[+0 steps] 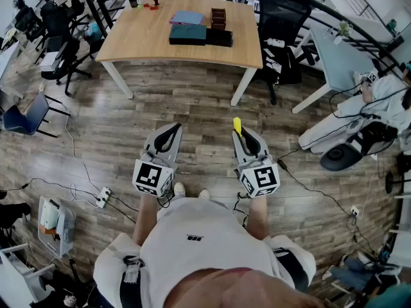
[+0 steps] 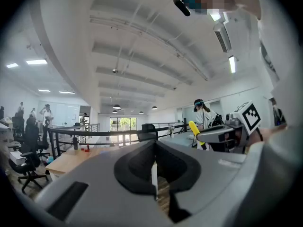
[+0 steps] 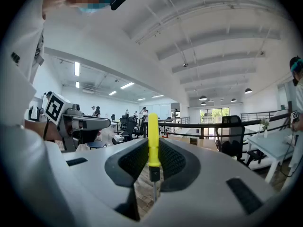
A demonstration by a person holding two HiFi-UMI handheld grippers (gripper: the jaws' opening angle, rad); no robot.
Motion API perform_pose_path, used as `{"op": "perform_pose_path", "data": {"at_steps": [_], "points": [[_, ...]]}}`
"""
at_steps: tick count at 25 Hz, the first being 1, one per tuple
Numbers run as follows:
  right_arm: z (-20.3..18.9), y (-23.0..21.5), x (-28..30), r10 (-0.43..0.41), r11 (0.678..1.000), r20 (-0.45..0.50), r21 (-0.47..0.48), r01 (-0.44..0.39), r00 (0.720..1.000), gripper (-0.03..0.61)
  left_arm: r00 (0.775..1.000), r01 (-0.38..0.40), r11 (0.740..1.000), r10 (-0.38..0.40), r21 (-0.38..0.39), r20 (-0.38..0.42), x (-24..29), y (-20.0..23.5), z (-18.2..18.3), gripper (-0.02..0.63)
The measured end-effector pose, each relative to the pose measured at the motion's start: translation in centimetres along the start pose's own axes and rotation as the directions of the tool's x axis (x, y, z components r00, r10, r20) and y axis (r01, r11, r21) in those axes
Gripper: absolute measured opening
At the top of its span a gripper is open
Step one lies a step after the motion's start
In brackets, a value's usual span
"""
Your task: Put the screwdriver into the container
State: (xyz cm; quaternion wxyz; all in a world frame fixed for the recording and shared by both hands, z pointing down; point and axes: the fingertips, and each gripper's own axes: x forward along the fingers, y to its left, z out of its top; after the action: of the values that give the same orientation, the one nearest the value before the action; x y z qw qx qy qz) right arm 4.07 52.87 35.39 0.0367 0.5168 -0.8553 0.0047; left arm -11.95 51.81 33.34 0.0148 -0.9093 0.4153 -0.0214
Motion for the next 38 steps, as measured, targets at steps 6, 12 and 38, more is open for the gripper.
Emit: {"op": "perform_pose_path", "data": {"at_steps": [6, 12, 38], "points": [[-0.5, -1.0, -0.8, 0.017, 1.000, 0.010, 0.008, -0.017, 1.000, 0.060, 1.000, -0.019, 1.000, 0.019, 0.000, -0.006, 0.6, -1.6, -0.4, 0.006], [-0.4, -1.9, -1.6, 0.040, 0.999, 0.011, 0.014, -0.040, 0.999, 0.058, 0.999, -0.043, 0.999, 0.043, 0.000, -0.010, 1.1, -2.8, -0.2, 0.005], [-0.6, -7.7, 10.1, 0.005, 1.000, -0.023, 0.012, -0.004, 1.000, 0.060, 1.000, -0.002, 1.000, 0.002, -0.011, -0.003, 11.6, 5.8, -1.0, 0.005]]}}
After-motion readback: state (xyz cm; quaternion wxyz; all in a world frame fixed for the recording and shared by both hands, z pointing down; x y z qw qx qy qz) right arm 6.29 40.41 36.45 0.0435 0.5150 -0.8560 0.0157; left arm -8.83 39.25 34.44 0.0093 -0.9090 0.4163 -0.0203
